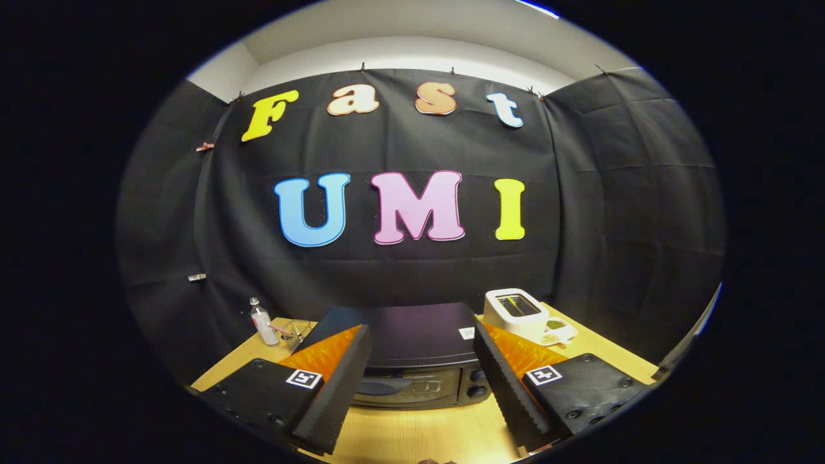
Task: Open the toaster oven, put the food inside, and close the toaster oven door.
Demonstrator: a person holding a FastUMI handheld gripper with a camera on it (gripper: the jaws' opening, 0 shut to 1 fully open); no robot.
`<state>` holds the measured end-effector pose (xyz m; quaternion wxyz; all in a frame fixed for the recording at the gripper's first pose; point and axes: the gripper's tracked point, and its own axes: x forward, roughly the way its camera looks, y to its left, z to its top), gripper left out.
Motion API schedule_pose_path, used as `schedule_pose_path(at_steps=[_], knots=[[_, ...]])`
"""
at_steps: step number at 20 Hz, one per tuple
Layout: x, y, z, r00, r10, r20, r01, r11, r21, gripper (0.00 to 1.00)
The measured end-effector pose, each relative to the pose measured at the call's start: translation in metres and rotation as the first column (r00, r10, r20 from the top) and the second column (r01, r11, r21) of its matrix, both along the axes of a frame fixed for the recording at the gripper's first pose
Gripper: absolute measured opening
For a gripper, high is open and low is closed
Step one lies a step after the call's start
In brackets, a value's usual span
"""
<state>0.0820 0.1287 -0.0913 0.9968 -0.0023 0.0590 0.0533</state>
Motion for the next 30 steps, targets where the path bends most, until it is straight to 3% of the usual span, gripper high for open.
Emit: schedule_pose_path(at_steps=[6,11,16,25,28,30], knots=[[0.024,0.050,-0.073,0.989,0.063,-0.131,-0.062,0.998,0.009,0.99],[0.038,0.052,-0.121,0.975,0.046,-0.218,-0.046,0.999,0.006,0.99],[0.040,0.059,-0.124,0.979,0.049,-0.196,-0.066,0.995,-0.078,1.00],[0.026,0.060,-0.132,0.972,0.084,-0.219,-0.112,0.987,-0.118,0.99],[-0.017,0.062,-0.181,0.912,0.128,-0.390,-0.160,0.986,-0.049,0.99],[-0.024,0.052,-0.181,0.912,0.101,-0.397,-0.101,0.995,0.021,0.98]])
